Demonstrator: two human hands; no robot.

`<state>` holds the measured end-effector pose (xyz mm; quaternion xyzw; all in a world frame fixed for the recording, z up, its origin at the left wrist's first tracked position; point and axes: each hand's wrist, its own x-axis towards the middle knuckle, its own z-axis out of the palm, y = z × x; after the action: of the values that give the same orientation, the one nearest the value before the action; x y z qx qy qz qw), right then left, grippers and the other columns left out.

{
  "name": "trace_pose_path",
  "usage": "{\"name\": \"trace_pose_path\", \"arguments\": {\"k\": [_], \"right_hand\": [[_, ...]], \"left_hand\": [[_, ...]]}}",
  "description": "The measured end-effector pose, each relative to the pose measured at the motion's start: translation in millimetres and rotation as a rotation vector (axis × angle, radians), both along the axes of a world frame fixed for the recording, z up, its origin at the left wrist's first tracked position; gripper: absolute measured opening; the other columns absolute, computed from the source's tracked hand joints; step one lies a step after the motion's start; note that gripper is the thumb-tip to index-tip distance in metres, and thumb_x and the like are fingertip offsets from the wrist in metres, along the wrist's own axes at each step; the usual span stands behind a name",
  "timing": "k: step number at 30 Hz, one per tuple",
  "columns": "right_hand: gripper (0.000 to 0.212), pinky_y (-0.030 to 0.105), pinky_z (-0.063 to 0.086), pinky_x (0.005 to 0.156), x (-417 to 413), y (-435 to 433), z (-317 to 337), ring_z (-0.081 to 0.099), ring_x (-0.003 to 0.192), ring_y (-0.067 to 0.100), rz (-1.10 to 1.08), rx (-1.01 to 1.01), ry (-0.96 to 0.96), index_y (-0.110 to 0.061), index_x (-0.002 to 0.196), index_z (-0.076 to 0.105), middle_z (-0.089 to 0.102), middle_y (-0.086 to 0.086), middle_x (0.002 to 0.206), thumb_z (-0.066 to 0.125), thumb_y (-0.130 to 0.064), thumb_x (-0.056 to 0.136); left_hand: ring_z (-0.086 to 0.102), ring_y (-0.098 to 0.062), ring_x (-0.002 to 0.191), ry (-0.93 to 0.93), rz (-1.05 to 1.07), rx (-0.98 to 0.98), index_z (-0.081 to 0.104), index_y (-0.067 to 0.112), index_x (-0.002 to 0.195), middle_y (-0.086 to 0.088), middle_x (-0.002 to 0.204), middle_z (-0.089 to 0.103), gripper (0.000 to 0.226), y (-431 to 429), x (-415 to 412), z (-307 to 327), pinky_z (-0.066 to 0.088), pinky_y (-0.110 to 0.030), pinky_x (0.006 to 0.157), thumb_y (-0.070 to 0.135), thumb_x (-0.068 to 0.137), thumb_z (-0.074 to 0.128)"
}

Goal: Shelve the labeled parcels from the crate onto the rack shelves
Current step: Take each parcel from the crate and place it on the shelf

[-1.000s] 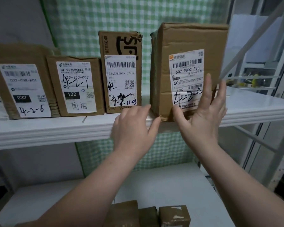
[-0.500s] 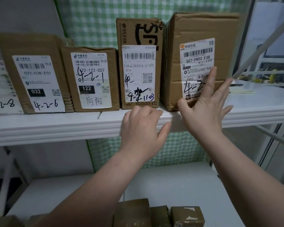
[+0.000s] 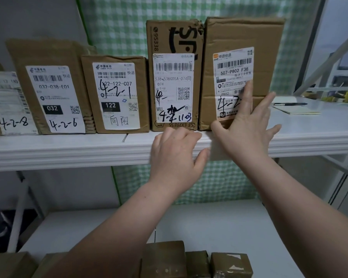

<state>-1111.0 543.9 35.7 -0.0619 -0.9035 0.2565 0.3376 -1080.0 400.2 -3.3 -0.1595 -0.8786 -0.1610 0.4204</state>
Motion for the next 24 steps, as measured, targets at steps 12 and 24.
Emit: {"name": "trace_pose_path", "arguments": {"k": [12,24], "right_hand": [[0.088,0.051,0.019,0.116,19.7,12.8,-2.9,0.017,0.145,0.039,0.16,0.028,0.061,-0.027,0.157,0.006,-0.005,0.024,0.162,0.058,-0.038,0.086],[0.018,0.027,0.039,0.049,137.4,-21.6,-113.7,0.055,0.051,0.02,0.648,-0.091,0.101,-0.013,0.085,0.072,0.058,0.0,0.054,0.061,-0.025,0.091]], "left_hand": [[0.033,-0.019,0.13,-0.226,0.088,-0.076,0.042,0.023,0.143,0.005,0.144,0.044,0.057,7.2,22.8,4.8,0.018,-0.034,0.114,0.035,0.089,0.057],[0.057,-0.011,0.102,-0.754,0.282,0.285,0.061,0.021,0.126,0.006,0.109,0.064,0.038,-24.3,176.2,-90.4,0.044,-0.022,0.086,0.031,0.09,0.06]]}}
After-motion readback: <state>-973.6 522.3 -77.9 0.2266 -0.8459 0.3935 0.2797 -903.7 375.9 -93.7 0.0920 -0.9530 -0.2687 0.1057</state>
